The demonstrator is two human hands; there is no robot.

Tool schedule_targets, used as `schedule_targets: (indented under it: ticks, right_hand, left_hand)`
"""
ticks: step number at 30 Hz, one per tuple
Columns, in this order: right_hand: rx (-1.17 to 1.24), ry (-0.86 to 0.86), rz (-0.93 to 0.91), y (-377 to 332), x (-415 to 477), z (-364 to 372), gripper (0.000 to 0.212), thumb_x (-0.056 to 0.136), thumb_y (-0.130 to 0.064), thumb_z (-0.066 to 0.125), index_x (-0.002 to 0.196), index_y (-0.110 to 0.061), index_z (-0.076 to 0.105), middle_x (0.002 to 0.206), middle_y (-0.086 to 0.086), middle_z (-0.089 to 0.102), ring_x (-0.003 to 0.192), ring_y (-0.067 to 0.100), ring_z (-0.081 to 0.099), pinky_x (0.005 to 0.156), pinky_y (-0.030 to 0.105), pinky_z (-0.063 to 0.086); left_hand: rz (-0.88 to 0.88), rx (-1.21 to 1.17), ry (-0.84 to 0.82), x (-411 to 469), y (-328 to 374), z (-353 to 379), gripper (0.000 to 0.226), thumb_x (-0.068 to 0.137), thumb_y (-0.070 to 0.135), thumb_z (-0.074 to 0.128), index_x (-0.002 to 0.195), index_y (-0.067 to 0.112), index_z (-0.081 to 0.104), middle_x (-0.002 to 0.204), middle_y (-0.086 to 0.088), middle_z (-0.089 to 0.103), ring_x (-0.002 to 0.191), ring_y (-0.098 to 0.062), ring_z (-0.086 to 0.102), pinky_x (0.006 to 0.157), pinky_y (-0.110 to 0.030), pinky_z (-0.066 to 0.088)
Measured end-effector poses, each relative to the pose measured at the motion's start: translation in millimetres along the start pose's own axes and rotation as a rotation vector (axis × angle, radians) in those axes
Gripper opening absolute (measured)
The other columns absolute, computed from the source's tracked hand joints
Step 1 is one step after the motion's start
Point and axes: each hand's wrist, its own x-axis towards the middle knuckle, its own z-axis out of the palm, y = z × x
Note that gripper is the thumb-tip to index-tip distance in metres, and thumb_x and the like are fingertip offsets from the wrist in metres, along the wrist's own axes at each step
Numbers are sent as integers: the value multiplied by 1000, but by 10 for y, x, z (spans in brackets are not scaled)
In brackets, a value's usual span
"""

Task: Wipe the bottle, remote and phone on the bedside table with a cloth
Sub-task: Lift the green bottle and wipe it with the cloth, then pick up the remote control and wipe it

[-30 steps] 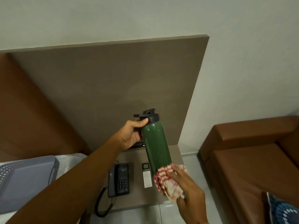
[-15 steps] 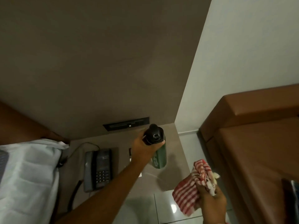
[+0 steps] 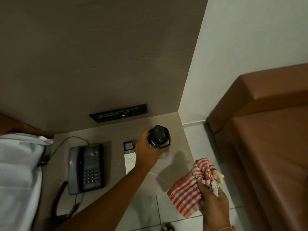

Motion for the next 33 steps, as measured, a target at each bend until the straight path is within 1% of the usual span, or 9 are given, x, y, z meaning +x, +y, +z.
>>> schedule_targets:
  ticks: [5,9,16,19,22,25,28,30,33]
  right_hand:
    - [36,8,24,20,38,33,31,78,-27,70,106,-21,60,101,6,68,90,31,65,79,42,50]
    - [40,5,21,13,58,50,20,77,-29,70,96,-27,62,99,4,69,90,29,65,78,40,51]
    - [34,1,31,-15,39,117,16,78,-29,68,92,-28,61,97,1,68,90,28,65,80,41,49]
    - [22,-10,24,-3,44,135,21,79,-30,68,98,-27,59,97,1,67,91,28,64,82,43,48]
    - [1,-8,21,30,61,147,24,78,-27,69,98,-22,58,103,4,66,95,30,63,87,45,48]
    - [-43,17,10,128,155,145,43,78,-23,70,118,-15,55,114,9,61,108,34,58,100,50,42]
    - [-46,-46,7,191,207,132,49,88,-9,58,134,-1,43,129,15,53,126,34,46,110,40,31]
    - [-47,-60,-3,284,246,125,47,93,-5,48,138,4,37,143,19,42,135,32,36,115,38,22]
    - [-118,-63,-6,303,168,149,49,89,-8,56,135,1,43,142,20,44,132,34,40,114,43,25]
  left_hand:
    - [20,-10,2,-48,-56,36,67,62,31,91,112,56,55,111,33,65,111,-7,65,94,-28,57]
    - [40,0,-29,-85,-83,72,68,64,25,93,116,47,54,115,26,64,112,-6,64,94,-25,57]
    - [-8,63,-115,-201,-135,3,81,65,36,89,129,54,43,124,46,53,120,15,51,94,-3,44]
    - [-180,138,-95,-337,-442,-146,96,65,30,88,144,44,34,145,18,49,131,-5,48,106,-27,47]
    - [-386,367,70,-405,-830,-348,90,71,22,85,147,22,37,145,-7,50,133,-27,48,106,-49,48]
    - [-603,566,67,-304,-1119,-415,90,72,38,84,145,12,38,143,-14,47,132,-34,43,108,-52,44]
    - [-663,717,47,-186,-1284,-371,86,72,47,80,141,11,42,138,-16,50,127,-36,45,106,-49,43]
    - [-651,711,87,-107,-1376,-349,81,71,44,80,137,11,46,134,-16,54,123,-35,49,104,-48,45]
    - [-699,564,87,-49,-1426,-395,75,71,35,83,134,11,49,129,-15,56,118,-34,55,100,-47,49]
